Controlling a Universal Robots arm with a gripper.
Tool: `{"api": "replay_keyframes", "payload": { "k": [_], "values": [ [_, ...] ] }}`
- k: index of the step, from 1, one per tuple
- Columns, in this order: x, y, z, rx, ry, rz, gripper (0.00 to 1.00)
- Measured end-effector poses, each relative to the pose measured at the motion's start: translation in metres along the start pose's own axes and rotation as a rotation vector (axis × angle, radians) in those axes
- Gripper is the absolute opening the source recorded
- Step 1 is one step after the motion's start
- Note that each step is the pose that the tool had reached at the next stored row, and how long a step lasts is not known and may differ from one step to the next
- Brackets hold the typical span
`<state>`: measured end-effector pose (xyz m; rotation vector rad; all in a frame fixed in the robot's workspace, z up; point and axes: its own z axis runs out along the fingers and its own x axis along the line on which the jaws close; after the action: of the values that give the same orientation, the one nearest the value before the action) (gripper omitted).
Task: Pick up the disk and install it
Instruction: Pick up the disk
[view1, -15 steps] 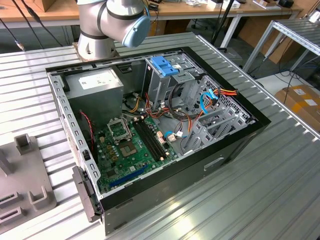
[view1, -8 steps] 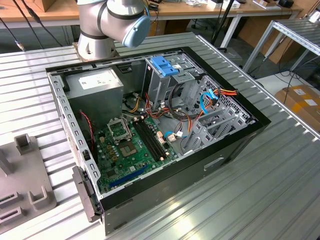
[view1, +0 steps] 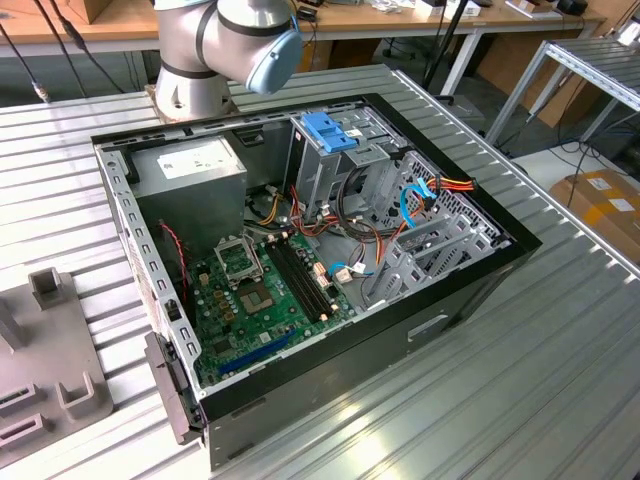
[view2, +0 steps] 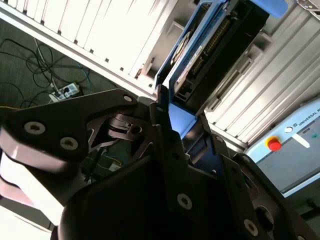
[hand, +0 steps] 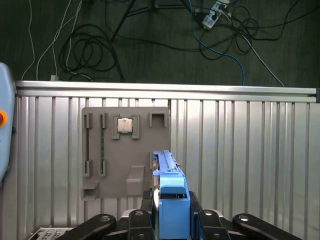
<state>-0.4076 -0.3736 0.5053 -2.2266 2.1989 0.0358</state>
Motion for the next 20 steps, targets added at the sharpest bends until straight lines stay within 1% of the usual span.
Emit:
{"api": "replay_keyframes", "payload": {
  "k": [4, 8, 9, 12, 15, 20],
  "values": [
    [0.0001, -0.0065, -0.0001, 0.0, 0.0, 0.0, 0.37],
    [0.0001, -0.0108, -0.0001, 0.0, 0.0, 0.0, 0.37],
    [0.0002, -0.0129, -0.0001, 0.0, 0.0, 0.0, 0.37],
    [0.0002, -0.0165, -0.0001, 0.0001, -0.0001, 0.0, 0.37],
    [0.0002, -0.0193, -0.0001, 0.0, 0.0, 0.0, 0.37],
    [0.0004, -0.03, -0.0002, 0.0001, -0.0001, 0.0, 0.37]
  ]
}}
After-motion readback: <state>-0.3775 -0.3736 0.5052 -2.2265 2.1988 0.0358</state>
